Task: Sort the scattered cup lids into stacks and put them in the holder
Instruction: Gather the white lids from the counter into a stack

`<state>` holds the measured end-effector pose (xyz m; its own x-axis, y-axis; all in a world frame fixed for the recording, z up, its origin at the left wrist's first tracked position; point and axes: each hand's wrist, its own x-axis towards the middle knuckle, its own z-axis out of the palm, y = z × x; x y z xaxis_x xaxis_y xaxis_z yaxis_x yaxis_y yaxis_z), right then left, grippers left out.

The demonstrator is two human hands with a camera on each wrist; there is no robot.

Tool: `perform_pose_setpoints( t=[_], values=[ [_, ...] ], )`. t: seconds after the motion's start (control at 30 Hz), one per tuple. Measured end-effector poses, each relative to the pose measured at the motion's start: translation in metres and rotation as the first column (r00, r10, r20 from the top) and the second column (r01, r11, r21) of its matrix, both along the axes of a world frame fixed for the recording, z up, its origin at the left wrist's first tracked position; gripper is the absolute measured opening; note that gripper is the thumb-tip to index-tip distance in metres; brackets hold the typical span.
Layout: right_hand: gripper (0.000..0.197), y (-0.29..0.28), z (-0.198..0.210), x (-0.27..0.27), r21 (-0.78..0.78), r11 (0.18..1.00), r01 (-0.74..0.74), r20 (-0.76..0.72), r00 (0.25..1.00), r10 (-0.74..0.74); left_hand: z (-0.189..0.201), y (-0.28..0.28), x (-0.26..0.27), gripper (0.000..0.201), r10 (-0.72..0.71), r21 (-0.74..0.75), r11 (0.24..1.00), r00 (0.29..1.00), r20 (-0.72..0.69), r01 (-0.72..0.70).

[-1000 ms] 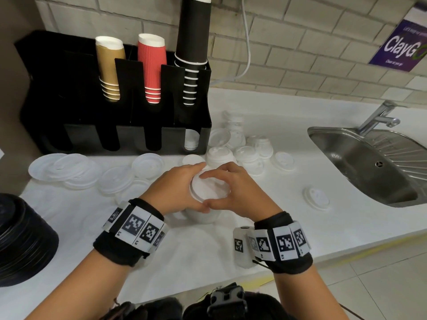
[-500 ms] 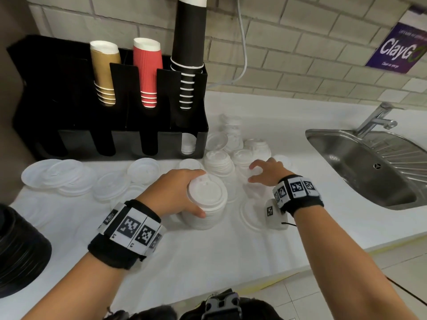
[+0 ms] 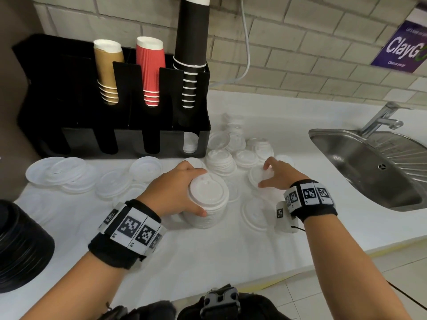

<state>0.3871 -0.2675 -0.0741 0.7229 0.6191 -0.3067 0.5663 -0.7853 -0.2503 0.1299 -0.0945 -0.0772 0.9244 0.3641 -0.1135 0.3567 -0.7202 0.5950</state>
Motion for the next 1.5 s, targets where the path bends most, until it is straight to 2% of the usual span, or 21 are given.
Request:
perform_pose_setpoints(
  t=[0.1,0.2,0.27,0.33,0.43,0.53,0.6,0.8,1.03,1.17,1.27,1.33,1.43,1.5],
  values=[
    [0.06,-0.011,0.009,-0.018,0.278,0.961,0.005,-0.1,0.995,0.024,-0.001,-0.001,-0.001,0.1,0.003,-0.001,1.0,1.0,-0.004,-0.003],
    [0.052,-0.014,0.017,-0.054,0.576,0.817,-0.028,-0.169,0.974,0.153,-0.001,-0.002,-0.002,0.099,0.002,-0.005,1.0,1.0,-0.001,-0.002],
    [0.047,-0.011,0.017,-0.079,0.681,0.732,-0.039,-0.222,0.941,0.257,-0.001,-0.003,-0.002,0.099,0.003,-0.014,1.0,1.0,-0.002,-0.003],
    [0.046,-0.007,0.012,-0.099,0.72,0.693,-0.047,-0.257,0.909,0.329,-0.001,-0.003,-0.002,0.1,-0.001,-0.011,1.0,1.0,0.001,0.001],
    [0.046,-0.004,0.005,-0.121,0.751,0.657,-0.066,-0.252,0.891,0.377,-0.002,-0.004,-0.003,0.108,0.009,-0.016,1.0,0.998,0.055,-0.008],
    [0.045,-0.001,-0.001,-0.132,0.757,0.645,-0.104,-0.195,0.906,0.375,-0.005,-0.003,-0.003,0.131,0.051,-0.096,0.995,0.991,0.125,-0.04],
    [0.044,0.002,-0.003,-0.135,0.753,0.646,-0.126,-0.167,0.913,0.372,-0.008,-0.002,-0.003,0.139,0.068,-0.128,0.991,0.986,0.15,-0.049],
    [0.045,0.01,-0.001,-0.142,0.663,0.711,-0.234,-0.067,0.928,0.367,-0.01,-0.003,-0.001,0.147,0.084,-0.178,0.983,0.979,0.187,-0.05],
    [0.045,0.017,0.003,-0.144,0.578,0.762,-0.29,-0.029,0.927,0.374,-0.01,-0.002,0.0,0.149,0.07,-0.145,0.988,0.982,0.173,-0.045],
    [0.045,0.016,0.001,-0.142,0.591,0.759,-0.274,-0.051,0.926,0.374,-0.008,-0.002,-0.002,0.137,0.047,-0.124,0.992,0.985,0.166,-0.027],
    [0.043,0.015,-0.001,-0.14,0.66,0.723,-0.206,-0.128,0.917,0.378,-0.004,-0.003,-0.003,0.102,0.004,-0.079,0.997,0.985,0.172,0.009],
    [0.044,0.011,-0.002,-0.134,0.666,0.718,-0.201,-0.19,0.886,0.424,-0.001,-0.004,-0.002,0.083,-0.009,-0.072,0.997,0.987,0.161,0.021],
    [0.039,0.008,0.003,-0.11,0.642,0.749,-0.16,-0.332,0.823,0.46,0.003,-0.002,0.001,0.08,0.0,-0.066,0.998,0.992,0.123,0.009],
    [0.026,0.016,0.008,-0.085,0.585,0.808,-0.073,-0.331,0.888,0.32,0.003,-0.001,0.002,0.08,0.007,-0.057,0.998,0.994,0.11,0.0]
  ],
)
